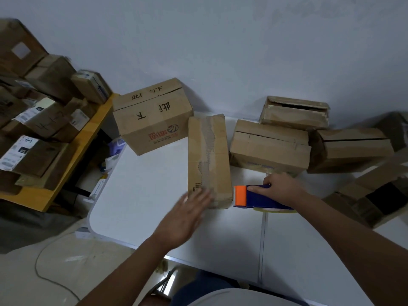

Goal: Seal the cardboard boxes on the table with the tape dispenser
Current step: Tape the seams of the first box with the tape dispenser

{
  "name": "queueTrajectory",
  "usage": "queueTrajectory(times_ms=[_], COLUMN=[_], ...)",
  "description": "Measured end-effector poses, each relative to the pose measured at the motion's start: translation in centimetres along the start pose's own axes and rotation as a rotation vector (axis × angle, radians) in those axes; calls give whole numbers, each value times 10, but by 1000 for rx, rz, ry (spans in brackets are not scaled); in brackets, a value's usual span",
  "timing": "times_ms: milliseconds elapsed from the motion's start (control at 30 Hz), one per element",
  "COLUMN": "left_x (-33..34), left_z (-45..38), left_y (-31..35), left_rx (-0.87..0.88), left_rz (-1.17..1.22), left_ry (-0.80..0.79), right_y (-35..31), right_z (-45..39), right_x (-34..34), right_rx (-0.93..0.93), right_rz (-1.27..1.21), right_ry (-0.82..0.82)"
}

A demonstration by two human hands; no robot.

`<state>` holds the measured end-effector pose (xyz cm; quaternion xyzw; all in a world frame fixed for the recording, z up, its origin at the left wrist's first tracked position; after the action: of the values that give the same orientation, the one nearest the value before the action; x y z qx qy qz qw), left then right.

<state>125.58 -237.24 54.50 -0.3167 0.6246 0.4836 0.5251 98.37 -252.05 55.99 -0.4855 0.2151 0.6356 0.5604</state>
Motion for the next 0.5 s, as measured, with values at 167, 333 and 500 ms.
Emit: queueTrajectory(times_ms=[167, 333, 500], left_x=[13, -13, -1], left_z=[-9, -18, -51], left_y=[-2, -12, 5], left_rx=[91, 181, 295], left_rz=[-151, -93, -146], left_ry=[-170, -90, -292], right_y=[5, -4, 7], right_z=[3, 7, 12], right_x=[2, 11, 18], right_rx=[6, -17, 39], right_rz=[-35, -49, -53], right_ry=[-1, -2, -3])
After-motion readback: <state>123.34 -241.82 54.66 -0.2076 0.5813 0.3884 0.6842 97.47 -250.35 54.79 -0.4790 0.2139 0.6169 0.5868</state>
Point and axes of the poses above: each hand's wrist, its own z-axis away from the middle knuckle, its own x-axis out of the palm, y = z × x, the point moved 4 cm from there along -z, towards the middle knuckle, and after that the axes turned 3 degrees about -x, right-handed, at the moved point
